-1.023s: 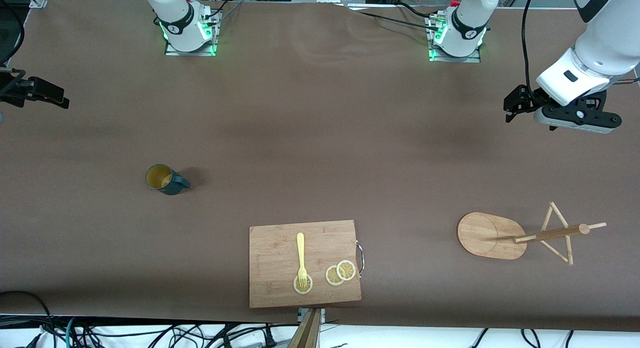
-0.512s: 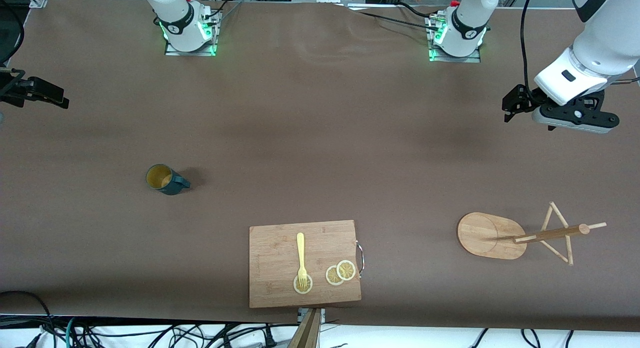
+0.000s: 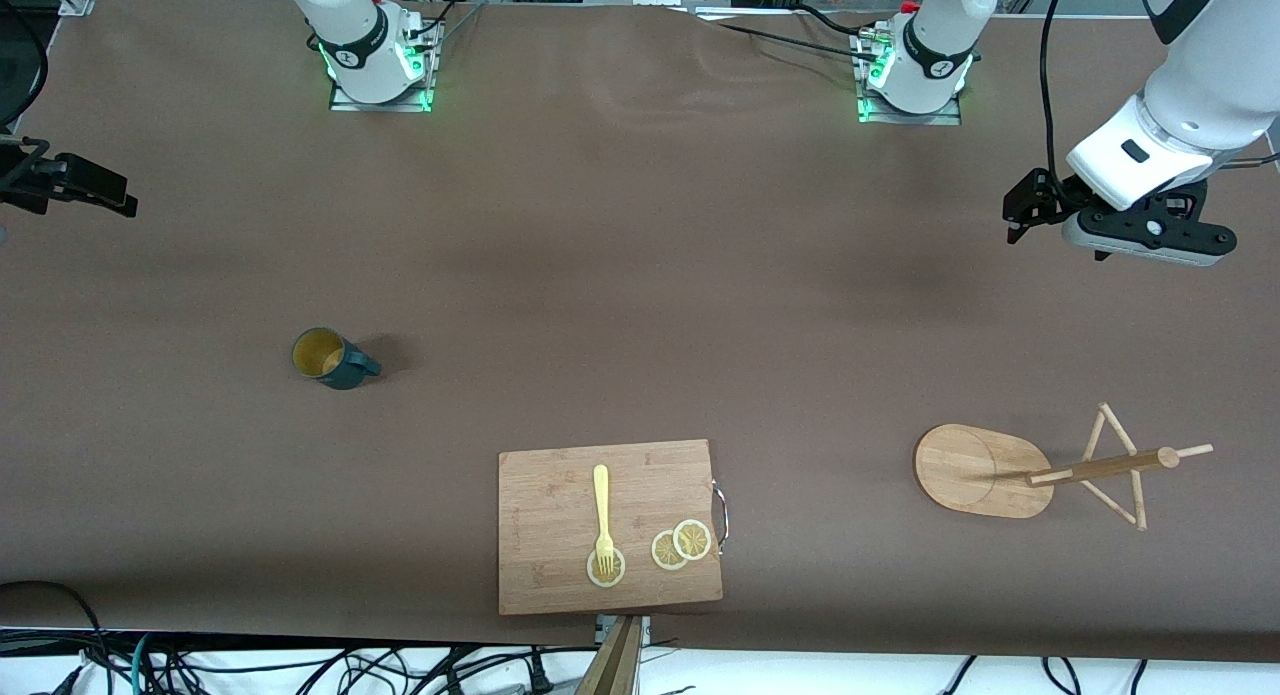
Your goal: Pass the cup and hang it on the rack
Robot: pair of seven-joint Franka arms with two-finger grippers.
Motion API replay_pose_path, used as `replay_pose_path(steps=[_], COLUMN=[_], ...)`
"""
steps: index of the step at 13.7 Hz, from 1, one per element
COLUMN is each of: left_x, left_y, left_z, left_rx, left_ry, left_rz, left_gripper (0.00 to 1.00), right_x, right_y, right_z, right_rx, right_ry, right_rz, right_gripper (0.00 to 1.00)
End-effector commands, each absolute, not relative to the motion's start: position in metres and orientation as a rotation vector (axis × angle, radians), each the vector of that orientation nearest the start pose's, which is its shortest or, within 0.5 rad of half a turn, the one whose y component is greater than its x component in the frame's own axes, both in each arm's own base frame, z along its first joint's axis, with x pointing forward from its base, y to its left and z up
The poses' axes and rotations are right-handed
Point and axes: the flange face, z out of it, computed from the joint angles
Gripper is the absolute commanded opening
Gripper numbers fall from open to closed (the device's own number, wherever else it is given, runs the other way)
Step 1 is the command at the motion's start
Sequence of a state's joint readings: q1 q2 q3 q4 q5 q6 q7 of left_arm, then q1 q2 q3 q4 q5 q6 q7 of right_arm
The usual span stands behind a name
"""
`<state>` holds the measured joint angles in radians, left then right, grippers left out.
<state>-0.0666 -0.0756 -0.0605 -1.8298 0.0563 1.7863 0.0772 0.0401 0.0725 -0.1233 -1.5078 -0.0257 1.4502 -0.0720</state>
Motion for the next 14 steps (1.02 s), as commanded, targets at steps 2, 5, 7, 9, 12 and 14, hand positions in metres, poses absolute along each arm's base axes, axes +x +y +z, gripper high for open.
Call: replay_pose_path(steps=[2, 5, 7, 9, 12, 14], left_x=[0.534, 0.534, 0.534, 0.534, 0.534, 0.535], left_y=[-0.064, -0.065, -0.065, -0.065, -0.066, -0.066], left_z=[0.567, 0.567, 0.567, 0.567, 0.568, 0.567], left_rx=[-3.071, -3.071, -3.071, -3.071, -3.071, -3.071], left_ry=[0.310, 0.312, 0.312, 0.312, 0.314, 0.314], left_rz=[-0.047, -0.047, -0.047, -0.047, -0.052, -0.050], left_gripper=[1.00, 1.00, 1.00, 1.00, 1.00, 1.00], right_x=[0.564, 0.564, 0.564, 0.572, 0.577, 0.585], right_y=[-0.051, -0.054, -0.054, -0.053, -0.059, -0.060], right_z=[0.608, 0.608, 0.607, 0.591, 0.578, 0.558], right_rx=[-3.167, -3.164, -3.164, -3.163, -3.159, -3.155], right_ry=[0.042, 0.052, 0.052, 0.049, 0.070, 0.072], right_rz=[0.198, 0.198, 0.200, 0.246, 0.278, 0.329], right_gripper=[1.00, 1.00, 1.00, 1.00, 1.00, 1.00])
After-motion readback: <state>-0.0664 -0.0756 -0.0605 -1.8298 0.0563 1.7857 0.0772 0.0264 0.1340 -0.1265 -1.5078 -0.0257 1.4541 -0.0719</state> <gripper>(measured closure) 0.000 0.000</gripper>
